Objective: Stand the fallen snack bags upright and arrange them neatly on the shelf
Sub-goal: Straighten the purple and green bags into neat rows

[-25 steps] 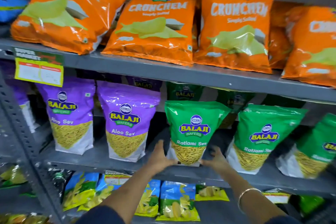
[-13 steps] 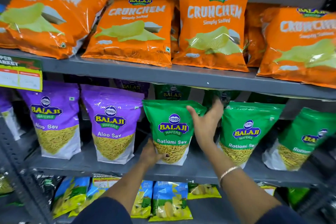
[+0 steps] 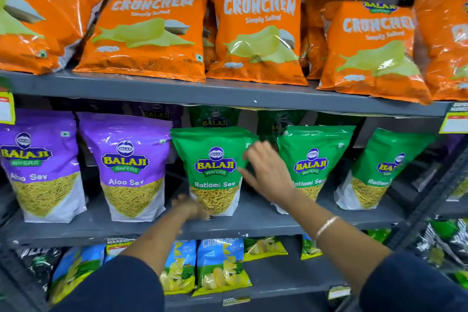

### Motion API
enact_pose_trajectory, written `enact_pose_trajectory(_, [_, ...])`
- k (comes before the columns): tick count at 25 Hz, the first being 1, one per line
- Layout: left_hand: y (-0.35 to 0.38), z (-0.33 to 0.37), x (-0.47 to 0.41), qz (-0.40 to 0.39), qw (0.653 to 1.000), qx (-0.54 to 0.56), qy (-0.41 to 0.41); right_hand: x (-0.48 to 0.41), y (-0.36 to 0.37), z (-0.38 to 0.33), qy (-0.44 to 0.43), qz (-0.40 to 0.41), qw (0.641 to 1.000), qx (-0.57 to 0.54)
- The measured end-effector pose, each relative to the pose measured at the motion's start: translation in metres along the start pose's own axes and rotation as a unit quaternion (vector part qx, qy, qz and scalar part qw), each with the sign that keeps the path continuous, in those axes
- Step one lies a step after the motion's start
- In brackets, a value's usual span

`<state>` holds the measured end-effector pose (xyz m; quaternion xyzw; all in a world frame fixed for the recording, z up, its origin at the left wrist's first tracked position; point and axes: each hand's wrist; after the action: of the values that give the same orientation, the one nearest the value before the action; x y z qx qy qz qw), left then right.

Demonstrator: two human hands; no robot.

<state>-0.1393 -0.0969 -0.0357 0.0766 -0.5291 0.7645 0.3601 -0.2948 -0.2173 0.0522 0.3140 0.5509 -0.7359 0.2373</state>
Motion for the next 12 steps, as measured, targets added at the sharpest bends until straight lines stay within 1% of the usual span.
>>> enact_pose_trajectory(1, [0.003, 0.009, 0.01, -0.09, 0.994, -0.036, -0.039, 0.033, 0.004, 0.013, -0.002, -0.095, 0.995, 0.006])
enact_pose_trajectory(2, [0.01, 0.022, 0.018, -0.178, 0.98, -0.065, -0.054, 0.062, 0.005, 0.033, 0.051, -0.213, 0.976, 0.015])
enact_pose_trajectory(3, [0.019, 0.037, 0.023, -0.241, 0.966, -0.083, -0.041, 0.086, 0.003, 0.057, 0.166, -0.331, 0.929, 0.018])
enact_pose_trajectory(4, [0.031, 0.055, 0.025, -0.263, 0.961, -0.081, -0.014, 0.108, 0.002, 0.084, 0.295, -0.398, 0.869, 0.022])
enact_pose_trajectory(5, [0.047, 0.077, 0.023, -0.252, 0.966, -0.049, 0.025, 0.128, -0.002, 0.115, 0.382, -0.415, 0.826, 0.008])
enact_pose_trajectory(6, [0.064, 0.099, 0.019, -0.195, 0.977, 0.007, 0.085, 0.145, -0.002, 0.143, 0.445, -0.403, 0.799, -0.048])
enact_pose_trajectory(7, [0.08, 0.119, 0.017, -0.118, 0.982, 0.061, 0.137, 0.156, 0.003, 0.166, 0.487, -0.369, 0.782, -0.127])
enact_pose_trajectory(8, [0.093, 0.139, 0.018, -0.046, 0.978, 0.112, 0.167, 0.161, 0.011, 0.184, 0.515, -0.332, 0.759, -0.22])
enact_pose_trajectory(9, [0.105, 0.158, 0.02, 0.0, 0.969, 0.164, 0.186, 0.161, 0.018, 0.196, 0.516, -0.303, 0.742, -0.302])
enact_pose_trajectory(10, [0.114, 0.17, 0.02, 0.02, 0.957, 0.214, 0.195, 0.157, 0.026, 0.199, 0.509, -0.289, 0.726, -0.359])
enact_pose_trajectory(12, [0.129, 0.186, 0.017, 0.046, 0.942, 0.274, 0.191, 0.152, 0.047, 0.199, 0.5, -0.261, 0.71, -0.421])
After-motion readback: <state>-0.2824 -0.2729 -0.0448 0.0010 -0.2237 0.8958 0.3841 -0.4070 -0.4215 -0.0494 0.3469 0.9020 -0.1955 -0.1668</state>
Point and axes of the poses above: each hand's wrist, its own x-axis away from the middle knuckle, its own y-axis out of the palm, z = x × y, and after that the axes turned 2 degrees about z, right-handed
